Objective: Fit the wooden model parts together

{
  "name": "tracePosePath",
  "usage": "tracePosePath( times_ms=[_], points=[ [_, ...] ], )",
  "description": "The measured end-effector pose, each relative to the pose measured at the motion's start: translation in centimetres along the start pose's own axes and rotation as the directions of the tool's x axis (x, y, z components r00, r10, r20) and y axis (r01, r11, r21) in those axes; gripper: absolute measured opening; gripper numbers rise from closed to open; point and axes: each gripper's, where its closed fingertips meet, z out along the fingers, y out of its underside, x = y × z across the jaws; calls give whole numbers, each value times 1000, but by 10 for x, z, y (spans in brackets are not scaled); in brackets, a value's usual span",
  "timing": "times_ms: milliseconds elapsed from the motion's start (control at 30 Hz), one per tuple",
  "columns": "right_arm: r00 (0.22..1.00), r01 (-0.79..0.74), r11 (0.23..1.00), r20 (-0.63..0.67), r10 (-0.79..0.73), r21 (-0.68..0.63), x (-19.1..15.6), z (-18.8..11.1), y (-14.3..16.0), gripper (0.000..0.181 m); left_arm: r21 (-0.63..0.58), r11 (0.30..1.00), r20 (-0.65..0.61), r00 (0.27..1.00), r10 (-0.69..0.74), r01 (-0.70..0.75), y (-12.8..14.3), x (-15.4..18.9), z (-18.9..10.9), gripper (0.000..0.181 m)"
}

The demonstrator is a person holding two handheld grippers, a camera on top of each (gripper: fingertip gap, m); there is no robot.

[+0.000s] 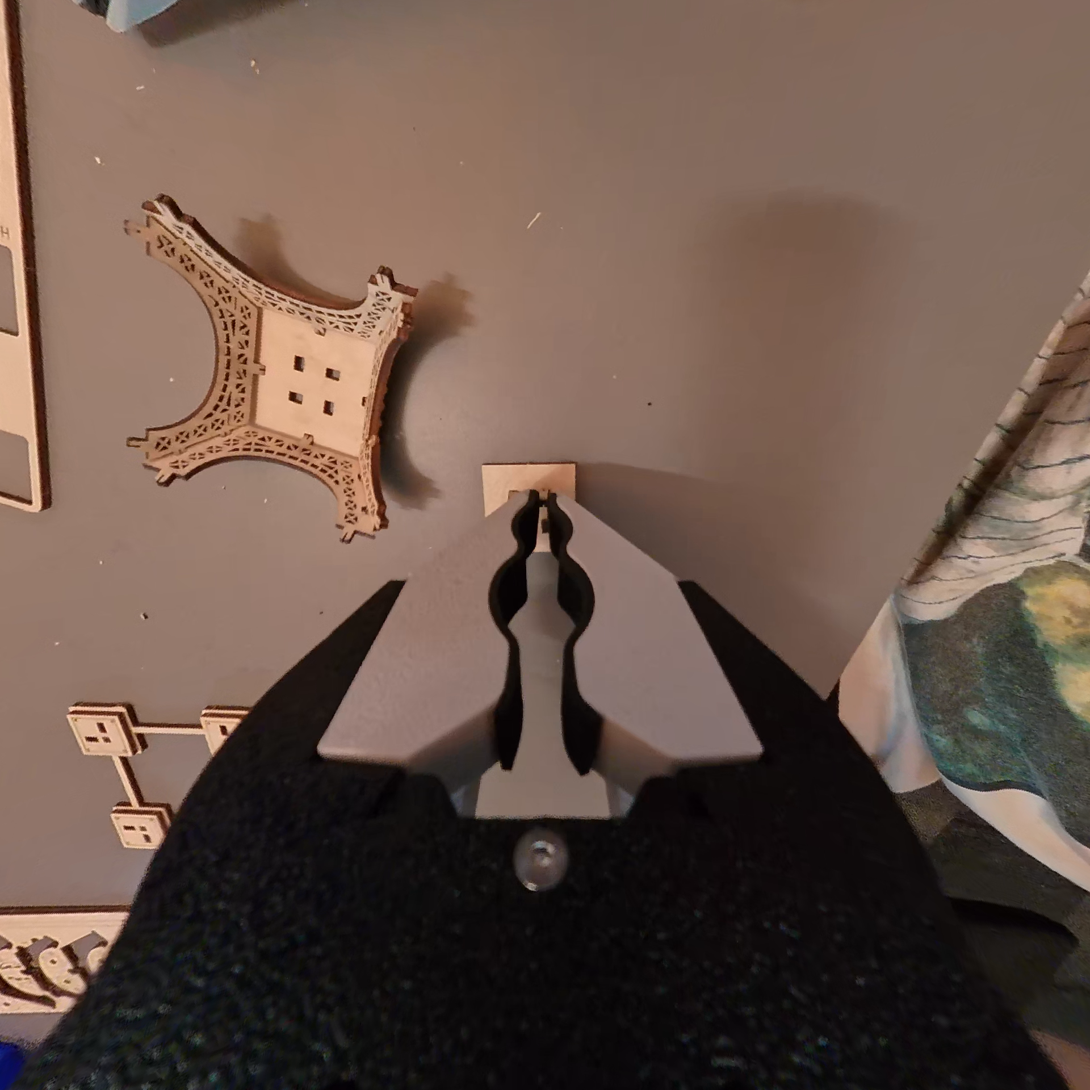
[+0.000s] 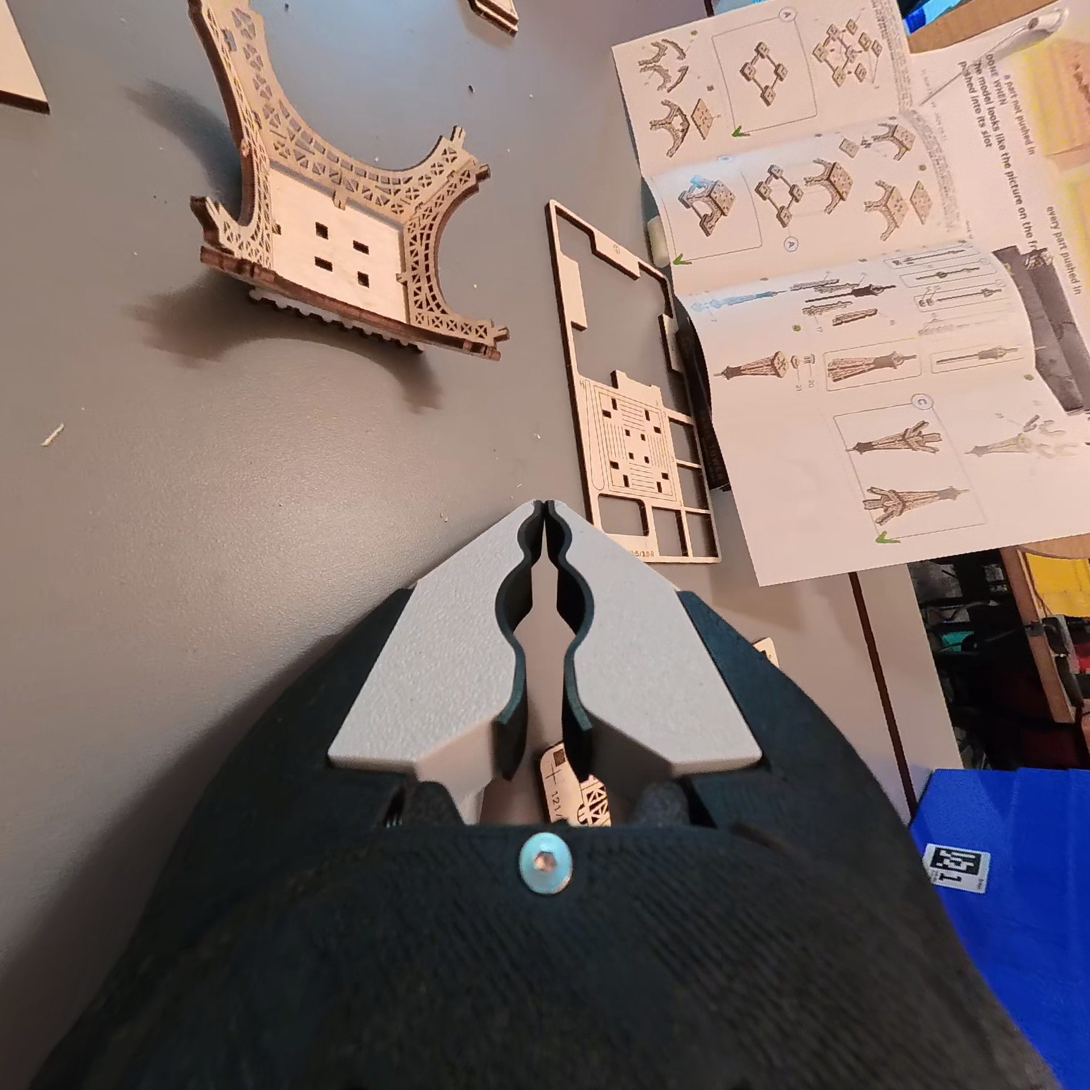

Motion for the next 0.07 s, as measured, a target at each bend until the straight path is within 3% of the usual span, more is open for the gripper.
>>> tracePosePath(
  times_ms=[67],
  points=[
    [1000,-1,1000,0,1,0,0,0,0,0,-7,1000,7,1000,4,-4,0,0,0,1]
  ],
)
